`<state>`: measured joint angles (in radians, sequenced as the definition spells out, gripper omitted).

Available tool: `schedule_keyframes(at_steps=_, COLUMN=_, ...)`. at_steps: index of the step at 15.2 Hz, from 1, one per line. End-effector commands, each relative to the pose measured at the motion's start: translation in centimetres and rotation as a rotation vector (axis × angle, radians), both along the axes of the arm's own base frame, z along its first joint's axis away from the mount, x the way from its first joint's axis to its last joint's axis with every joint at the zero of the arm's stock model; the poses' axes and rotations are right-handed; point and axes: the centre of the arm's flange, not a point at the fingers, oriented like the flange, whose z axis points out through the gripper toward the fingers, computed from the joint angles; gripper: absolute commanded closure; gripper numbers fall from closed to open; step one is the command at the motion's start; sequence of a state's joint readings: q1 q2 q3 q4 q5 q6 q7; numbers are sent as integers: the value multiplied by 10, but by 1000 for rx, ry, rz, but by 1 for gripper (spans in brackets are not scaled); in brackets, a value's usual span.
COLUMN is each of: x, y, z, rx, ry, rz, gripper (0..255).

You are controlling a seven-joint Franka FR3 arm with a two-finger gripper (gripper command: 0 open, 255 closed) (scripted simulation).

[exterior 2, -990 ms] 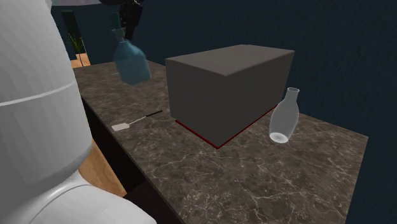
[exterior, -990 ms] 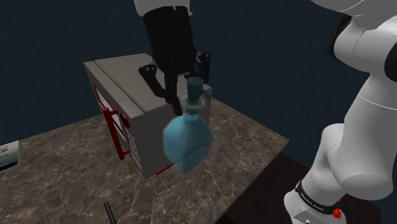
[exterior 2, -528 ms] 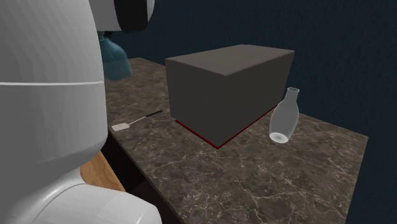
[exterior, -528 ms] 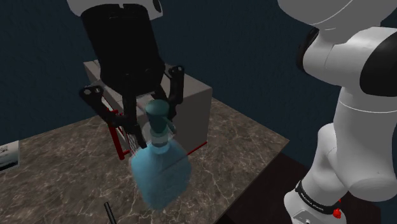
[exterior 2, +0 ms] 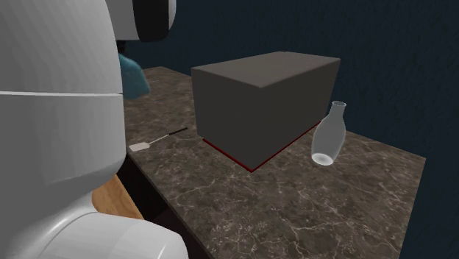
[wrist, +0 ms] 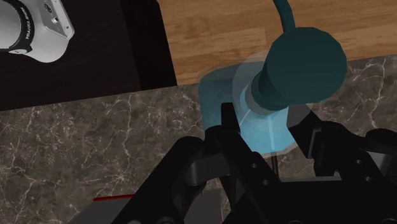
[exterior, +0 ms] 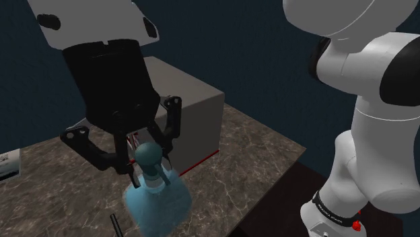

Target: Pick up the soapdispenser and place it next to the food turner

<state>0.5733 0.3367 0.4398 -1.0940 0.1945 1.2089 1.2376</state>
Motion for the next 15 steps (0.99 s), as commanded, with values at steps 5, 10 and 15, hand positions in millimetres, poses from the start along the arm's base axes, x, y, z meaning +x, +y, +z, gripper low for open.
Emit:
schedule_keyframes(at_steps=5, x=0, y=-1, z=-32, rx=1, ry=-1, rz=0, gripper=255)
schedule_keyframes(at_steps=10, x=0, y=-1, z=-58, rx=1, ry=-1, rz=0, gripper=255)
schedule_keyframes(at_steps=15, x=0, y=-1, z=-85, rx=1, ry=-1, rz=0, gripper=255)
